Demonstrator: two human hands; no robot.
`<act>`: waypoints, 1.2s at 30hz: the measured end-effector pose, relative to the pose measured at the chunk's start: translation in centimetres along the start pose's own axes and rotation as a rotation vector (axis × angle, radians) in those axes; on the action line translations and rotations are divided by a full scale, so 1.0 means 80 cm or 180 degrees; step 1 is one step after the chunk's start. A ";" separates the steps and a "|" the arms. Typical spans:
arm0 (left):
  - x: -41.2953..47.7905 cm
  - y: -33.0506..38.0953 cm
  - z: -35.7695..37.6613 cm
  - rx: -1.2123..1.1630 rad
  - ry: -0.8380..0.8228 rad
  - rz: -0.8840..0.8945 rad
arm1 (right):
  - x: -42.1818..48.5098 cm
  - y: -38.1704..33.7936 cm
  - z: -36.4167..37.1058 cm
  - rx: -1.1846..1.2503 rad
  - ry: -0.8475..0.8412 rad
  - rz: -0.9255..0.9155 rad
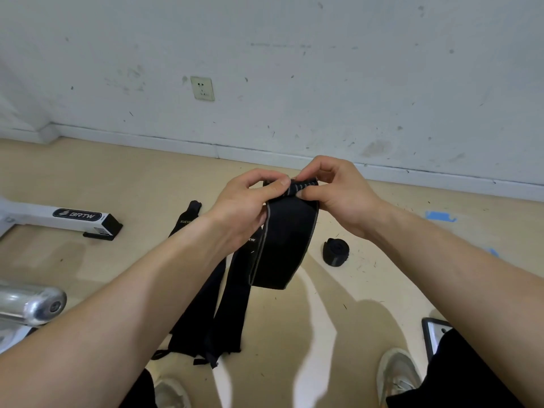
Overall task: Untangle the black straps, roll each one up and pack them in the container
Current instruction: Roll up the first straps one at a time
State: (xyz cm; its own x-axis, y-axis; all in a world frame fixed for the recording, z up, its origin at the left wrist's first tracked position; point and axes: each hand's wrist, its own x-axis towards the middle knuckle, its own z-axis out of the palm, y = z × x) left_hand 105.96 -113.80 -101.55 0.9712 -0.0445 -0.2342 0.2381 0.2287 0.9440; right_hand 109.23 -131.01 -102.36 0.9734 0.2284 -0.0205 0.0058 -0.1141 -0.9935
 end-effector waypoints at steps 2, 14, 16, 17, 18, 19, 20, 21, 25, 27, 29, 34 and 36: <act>0.001 -0.002 0.000 -0.0020 0.0064 -0.0014 | 0.000 0.001 0.002 0.0005 0.0012 0.0090; 0.006 -0.009 -0.005 0.0185 0.0159 -0.0063 | -0.005 -0.001 -0.004 0.0286 -0.0338 0.0321; 0.006 -0.010 -0.007 0.0179 0.0188 -0.0142 | -0.005 0.001 -0.003 0.0252 -0.0294 0.0307; 0.007 -0.011 -0.008 0.0174 0.0219 -0.0201 | -0.005 0.002 -0.002 0.0221 -0.0260 0.0294; 0.008 -0.012 -0.008 0.0195 0.0240 -0.0262 | -0.006 0.003 -0.001 0.0178 -0.0223 0.0277; 0.009 -0.013 -0.010 0.0254 0.0235 -0.0317 | -0.006 0.004 0.000 0.0125 -0.0185 0.0261; 0.010 -0.013 -0.011 0.0352 0.0194 -0.0359 | -0.006 0.005 0.001 0.0063 -0.0146 0.0241; 0.011 -0.013 -0.012 0.0495 0.0135 -0.0379 | -0.007 0.006 0.002 0.0006 -0.0110 0.0217; 0.012 -0.012 -0.016 0.1091 0.0051 -0.0411 | -0.007 0.009 0.003 -0.0255 0.0000 0.0109; 0.013 -0.013 -0.014 0.1295 0.0025 -0.0419 | -0.006 0.010 0.002 -0.0376 0.0009 0.0046; 0.014 -0.014 -0.013 0.1349 0.0077 -0.0399 | -0.005 0.010 0.002 -0.0497 0.0011 -0.0001; 0.014 -0.015 -0.013 0.1169 0.0201 -0.0349 | -0.003 0.009 0.002 -0.0503 -0.0028 0.0079; 0.013 -0.014 -0.013 0.1103 0.0217 -0.0345 | -0.005 0.008 0.001 -0.0222 -0.0206 0.0376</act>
State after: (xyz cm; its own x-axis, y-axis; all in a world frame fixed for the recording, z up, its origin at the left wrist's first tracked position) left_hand 106.65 -113.12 -103.11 0.9399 0.0171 -0.3410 0.3406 -0.1172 0.9329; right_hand 108.85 -131.08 -103.03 0.9514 0.2709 -0.1461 -0.0897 -0.2101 -0.9736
